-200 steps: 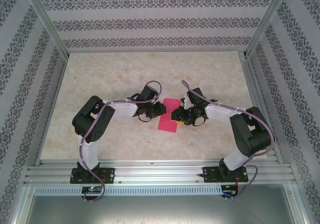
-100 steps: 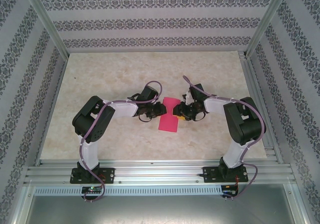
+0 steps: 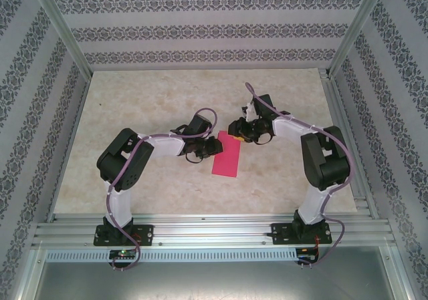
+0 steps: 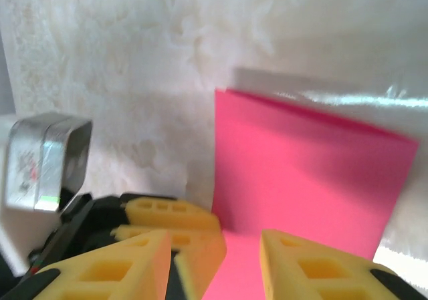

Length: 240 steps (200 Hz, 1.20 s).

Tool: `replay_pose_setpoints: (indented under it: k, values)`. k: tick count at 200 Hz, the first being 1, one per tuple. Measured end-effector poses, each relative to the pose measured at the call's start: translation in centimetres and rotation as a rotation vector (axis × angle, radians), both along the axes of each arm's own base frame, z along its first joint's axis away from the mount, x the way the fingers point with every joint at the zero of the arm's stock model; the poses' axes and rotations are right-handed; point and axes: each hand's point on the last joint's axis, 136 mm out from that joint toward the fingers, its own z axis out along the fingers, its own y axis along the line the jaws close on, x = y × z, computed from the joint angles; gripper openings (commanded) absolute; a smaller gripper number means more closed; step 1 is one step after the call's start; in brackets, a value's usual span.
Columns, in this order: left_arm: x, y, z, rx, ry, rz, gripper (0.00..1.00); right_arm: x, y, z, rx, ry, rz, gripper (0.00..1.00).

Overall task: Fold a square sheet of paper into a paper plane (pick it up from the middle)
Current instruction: Fold the square sheet of paper in half at the center of the table.

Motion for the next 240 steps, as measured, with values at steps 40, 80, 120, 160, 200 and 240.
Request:
replay_pose_setpoints:
  k: [40, 80, 120, 160, 200, 240]
  values:
    - [0.0, 0.0, 0.0, 0.008, 0.005, -0.001, 0.27, -0.4, -0.9, -4.3, -0.040, 0.095, -0.010, 0.39]
    - [0.0, 0.0, 0.1, 0.019, 0.004, -0.013, 0.27, -0.4, -1.0, -4.1, -0.035, 0.090, -0.008, 0.39]
    - [0.1, 0.2, 0.0, 0.030, 0.003, -0.014, 0.27, 0.8, -1.0, -2.7, -0.022, 0.062, -0.020, 0.40]
    - [0.0, 0.2, 0.0, 0.030, 0.003, -0.015, 0.27, 3.5, -0.8, -2.2, -0.021, 0.024, -0.032, 0.40]
    - [0.0, 0.2, 0.0, 0.032, 0.005, -0.014, 0.27, 3.5, -1.3, -4.4, -0.044, 0.067, -0.031, 0.39]
    - [0.0, 0.2, 0.0, 0.032, 0.005, -0.014, 0.27, 3.2, -1.6, -3.8, -0.054, 0.066, -0.031, 0.40]
